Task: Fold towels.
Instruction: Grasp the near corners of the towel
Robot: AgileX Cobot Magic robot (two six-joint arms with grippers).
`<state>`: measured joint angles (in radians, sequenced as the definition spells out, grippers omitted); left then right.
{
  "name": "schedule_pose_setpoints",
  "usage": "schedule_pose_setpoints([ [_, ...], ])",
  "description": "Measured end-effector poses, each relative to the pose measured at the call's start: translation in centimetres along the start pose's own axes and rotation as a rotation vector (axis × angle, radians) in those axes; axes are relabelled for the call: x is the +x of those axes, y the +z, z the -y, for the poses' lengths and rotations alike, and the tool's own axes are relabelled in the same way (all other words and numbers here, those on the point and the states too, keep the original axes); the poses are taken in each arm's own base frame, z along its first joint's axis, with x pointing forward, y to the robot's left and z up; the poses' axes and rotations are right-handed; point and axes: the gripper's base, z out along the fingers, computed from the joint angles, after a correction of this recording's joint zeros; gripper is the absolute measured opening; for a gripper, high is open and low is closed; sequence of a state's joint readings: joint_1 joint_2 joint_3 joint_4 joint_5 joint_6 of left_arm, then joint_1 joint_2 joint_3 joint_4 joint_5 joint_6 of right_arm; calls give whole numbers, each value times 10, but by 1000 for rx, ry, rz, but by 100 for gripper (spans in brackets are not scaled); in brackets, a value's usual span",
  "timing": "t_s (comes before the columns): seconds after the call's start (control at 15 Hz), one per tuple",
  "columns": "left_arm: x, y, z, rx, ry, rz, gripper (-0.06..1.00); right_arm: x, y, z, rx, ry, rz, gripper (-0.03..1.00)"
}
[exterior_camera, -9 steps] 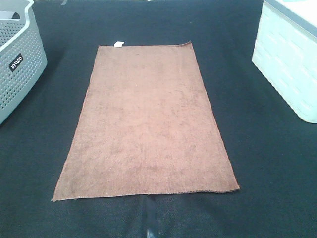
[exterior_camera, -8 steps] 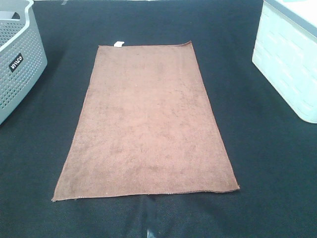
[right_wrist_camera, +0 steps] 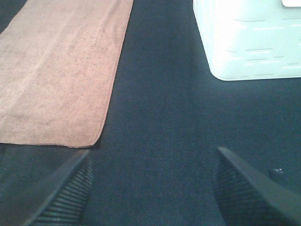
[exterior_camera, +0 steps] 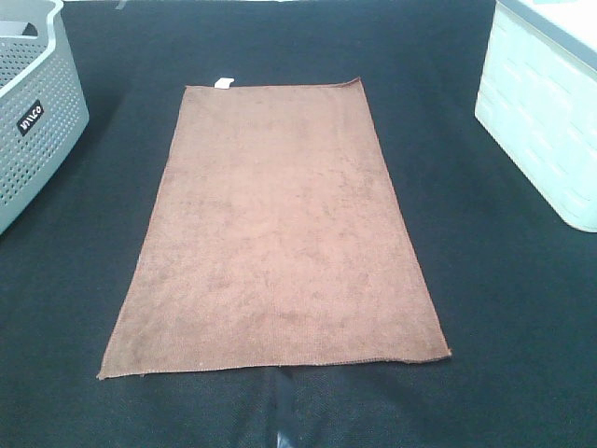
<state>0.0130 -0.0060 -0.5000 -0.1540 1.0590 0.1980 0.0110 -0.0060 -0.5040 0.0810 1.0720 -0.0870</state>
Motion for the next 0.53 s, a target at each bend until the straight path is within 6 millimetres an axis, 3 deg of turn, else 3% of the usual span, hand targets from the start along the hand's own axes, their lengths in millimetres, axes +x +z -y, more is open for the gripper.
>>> schedule_pose_setpoints([
  [0.53, 0, 0, 0, 0, 0, 0, 69, 0, 0, 0, 0, 0, 0, 68],
])
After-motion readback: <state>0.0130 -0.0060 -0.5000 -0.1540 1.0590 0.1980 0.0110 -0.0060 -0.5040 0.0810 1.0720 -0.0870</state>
